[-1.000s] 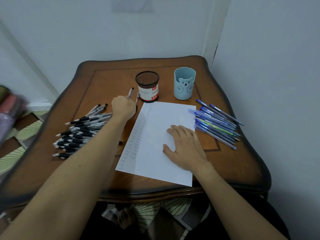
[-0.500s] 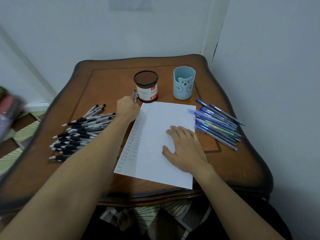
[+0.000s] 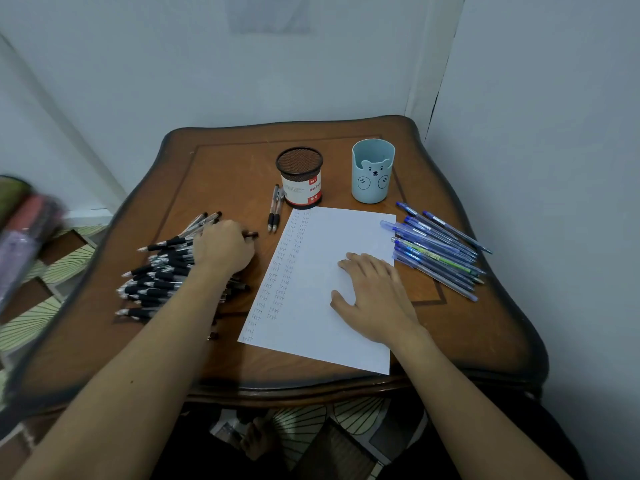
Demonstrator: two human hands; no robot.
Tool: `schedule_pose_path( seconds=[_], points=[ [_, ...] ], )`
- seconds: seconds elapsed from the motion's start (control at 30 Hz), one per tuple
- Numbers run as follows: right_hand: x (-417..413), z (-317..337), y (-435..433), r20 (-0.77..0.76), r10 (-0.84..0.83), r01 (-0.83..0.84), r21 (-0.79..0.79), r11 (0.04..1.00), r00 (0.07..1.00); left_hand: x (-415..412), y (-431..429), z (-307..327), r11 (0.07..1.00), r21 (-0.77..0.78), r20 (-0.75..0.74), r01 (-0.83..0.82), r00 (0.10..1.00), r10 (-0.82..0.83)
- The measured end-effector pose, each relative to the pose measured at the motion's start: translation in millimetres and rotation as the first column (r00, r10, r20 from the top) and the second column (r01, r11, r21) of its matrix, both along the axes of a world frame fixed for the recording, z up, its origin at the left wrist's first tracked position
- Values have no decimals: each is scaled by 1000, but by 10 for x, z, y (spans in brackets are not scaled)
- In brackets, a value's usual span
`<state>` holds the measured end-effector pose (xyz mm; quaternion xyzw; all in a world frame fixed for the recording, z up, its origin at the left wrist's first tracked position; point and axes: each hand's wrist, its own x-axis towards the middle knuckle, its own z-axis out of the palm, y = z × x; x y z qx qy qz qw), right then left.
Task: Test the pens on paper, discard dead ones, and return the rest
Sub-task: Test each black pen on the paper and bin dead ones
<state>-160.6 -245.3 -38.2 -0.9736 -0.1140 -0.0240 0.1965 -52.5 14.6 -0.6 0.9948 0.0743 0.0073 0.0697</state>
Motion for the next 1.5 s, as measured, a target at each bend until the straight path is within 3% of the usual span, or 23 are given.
schedule_pose_path(
  seconds=[0.23, 0.4, 0.6, 0.8, 1.1, 1.4, 1.5],
  points=[
    [-1, -4, 0, 7, -8, 8, -1, 1000, 1000, -143, -28, 18, 1000, -30, 77, -2, 997, 4],
    [2, 0, 4, 11, -10, 10, -2, 1000, 1000, -208, -101, -34, 991, -133, 333, 1, 942, 44],
    [-4, 2, 6, 7, -10, 10, -8, 1000, 1000, -361, -255, -19, 893, -336, 576, 298, 816, -55],
    [-3, 15, 11, 5, -9, 9, -6, 1000, 1000, -537, -388, -6, 782, -432, 562, 449, 812, -156],
    [-3, 9, 11, -1, -10, 10, -11, 1000, 1000, -725, -402, 169, 805, -466, 478, 368, 870, -120],
    [-16, 6, 10, 6, -8, 8, -6, 1000, 1000, -787, -336, 223, 497, -821, 350, 280, 935, 51],
    [-15, 1, 4, 6, -5, 5, -10, 1000, 1000, -858, -327, 168, 238, -940, 283, 244, 948, 147]
  ],
)
